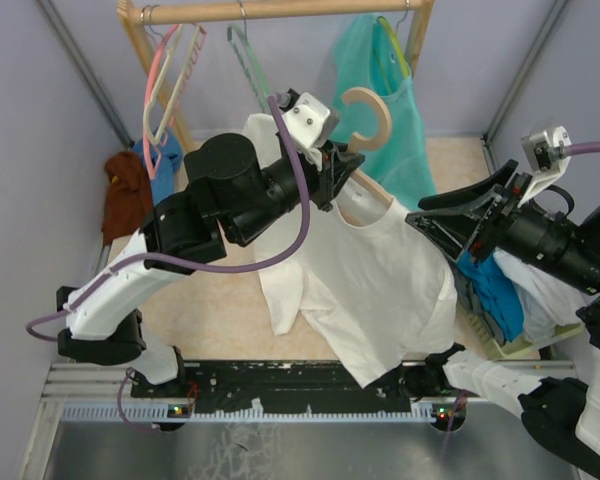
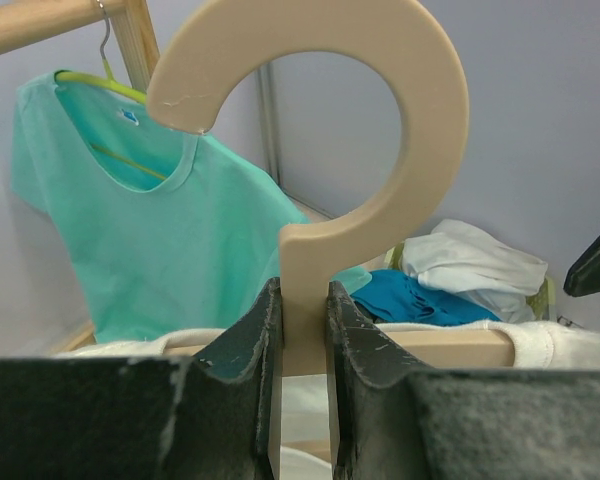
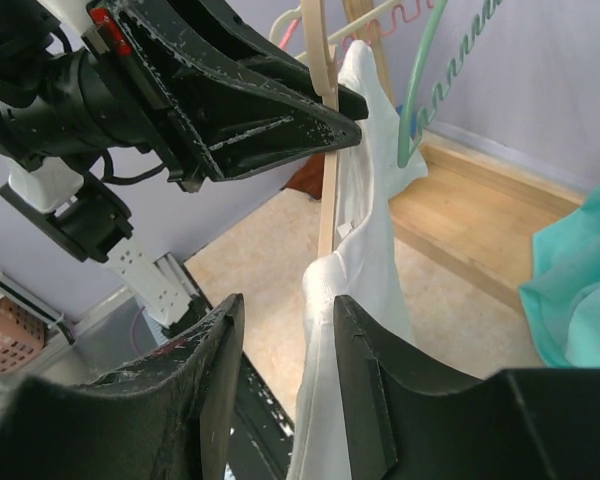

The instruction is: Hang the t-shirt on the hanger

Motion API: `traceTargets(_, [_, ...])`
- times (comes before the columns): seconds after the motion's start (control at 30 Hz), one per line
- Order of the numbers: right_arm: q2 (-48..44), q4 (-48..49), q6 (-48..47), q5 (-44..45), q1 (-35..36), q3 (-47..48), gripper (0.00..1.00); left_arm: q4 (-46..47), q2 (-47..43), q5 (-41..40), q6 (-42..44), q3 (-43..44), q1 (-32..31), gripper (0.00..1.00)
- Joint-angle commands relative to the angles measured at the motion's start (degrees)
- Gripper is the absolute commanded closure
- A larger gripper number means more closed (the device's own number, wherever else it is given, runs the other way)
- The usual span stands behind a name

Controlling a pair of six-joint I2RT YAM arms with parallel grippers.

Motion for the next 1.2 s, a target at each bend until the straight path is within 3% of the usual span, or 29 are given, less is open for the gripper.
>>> traceTargets(0.0, [0.21,-0.81,-1.29,0.55,-0.08,-1.10,0.60,2.66,0.07,0.09,-0.36,2.97,-0.29,0.84])
traceTargets(0.47, [-0.35,-0.54,-2.07,-1.19,-0.08,-6.09,0.62,3.16,1.62,1.62,-1.03,3.83,-0.34,0.84])
traceTargets(0.73, [-0.44,0.39,-2.45,-1.13,-0.08,-8.07,0.70,3.21,2.22,2.58,-1.77,3.81,-0.32,0.84])
traceTargets(0.87, [-0.68,0.57,-2.67,-0.90,-0.08,-8.89,0.88,3.41,1.84,2.74,-2.02,3.14,-0.30,0.83])
traceTargets(0.97, [-1.00,0.46,-2.85,0.45,-0.08,-8.42,1.00,3.71,1.24,2.65,-2.00,2.18,-0.29,0.77])
traceTargets(1.07, [-1.05,-0.29,-2.87,1.22,-0.08,-6.49,1.00,3.83,0.19,1.54,-1.57,1.66,-0.29,0.62])
traceTargets(1.17, [-1.90,-0.93,-2.31,2.05,-0.08,-5.60,1.00,3.54,-2.26,-2.23,-0.11,0.52,-0.28,0.53])
